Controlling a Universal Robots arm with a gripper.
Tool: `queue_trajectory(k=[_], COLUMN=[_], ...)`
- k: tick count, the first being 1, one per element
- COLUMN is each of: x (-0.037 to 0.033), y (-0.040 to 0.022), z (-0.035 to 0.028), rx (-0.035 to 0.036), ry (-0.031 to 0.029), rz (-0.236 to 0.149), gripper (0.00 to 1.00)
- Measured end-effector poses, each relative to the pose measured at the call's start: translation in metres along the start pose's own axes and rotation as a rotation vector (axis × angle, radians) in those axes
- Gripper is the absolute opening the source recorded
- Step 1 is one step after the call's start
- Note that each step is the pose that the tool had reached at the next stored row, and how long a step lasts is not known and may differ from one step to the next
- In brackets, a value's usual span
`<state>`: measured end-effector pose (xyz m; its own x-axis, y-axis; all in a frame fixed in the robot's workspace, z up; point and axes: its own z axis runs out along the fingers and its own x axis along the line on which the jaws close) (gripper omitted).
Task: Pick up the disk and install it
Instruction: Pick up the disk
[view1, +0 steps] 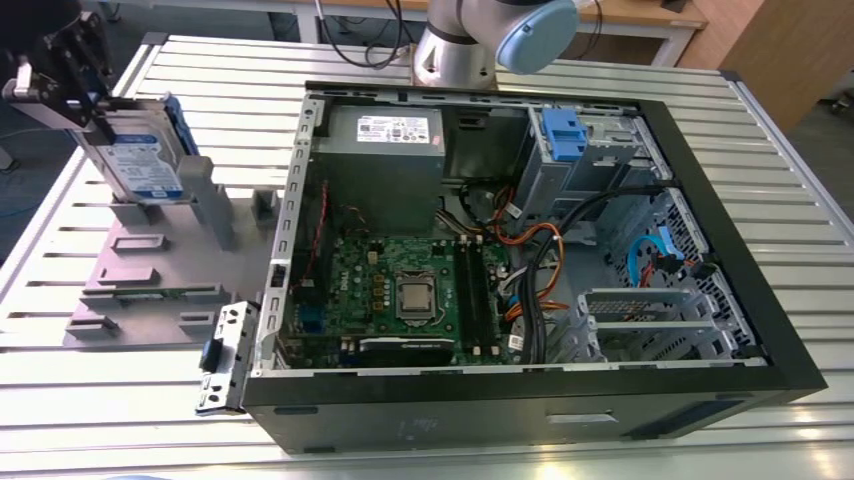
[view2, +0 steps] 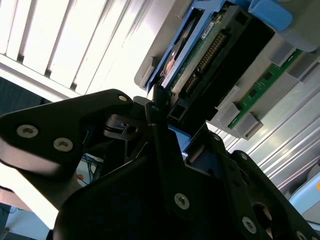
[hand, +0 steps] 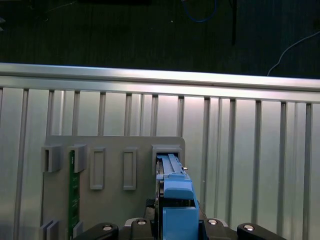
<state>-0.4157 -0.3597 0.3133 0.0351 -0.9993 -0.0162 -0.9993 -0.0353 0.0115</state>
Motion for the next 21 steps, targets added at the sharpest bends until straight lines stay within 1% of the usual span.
queue_trajectory(k=[21], x=[-0.0001], y=[0.0001], z=[-0.0069], rx=[0.0001], ry=[-0.0001], rz=[0.000], gripper=[0.36])
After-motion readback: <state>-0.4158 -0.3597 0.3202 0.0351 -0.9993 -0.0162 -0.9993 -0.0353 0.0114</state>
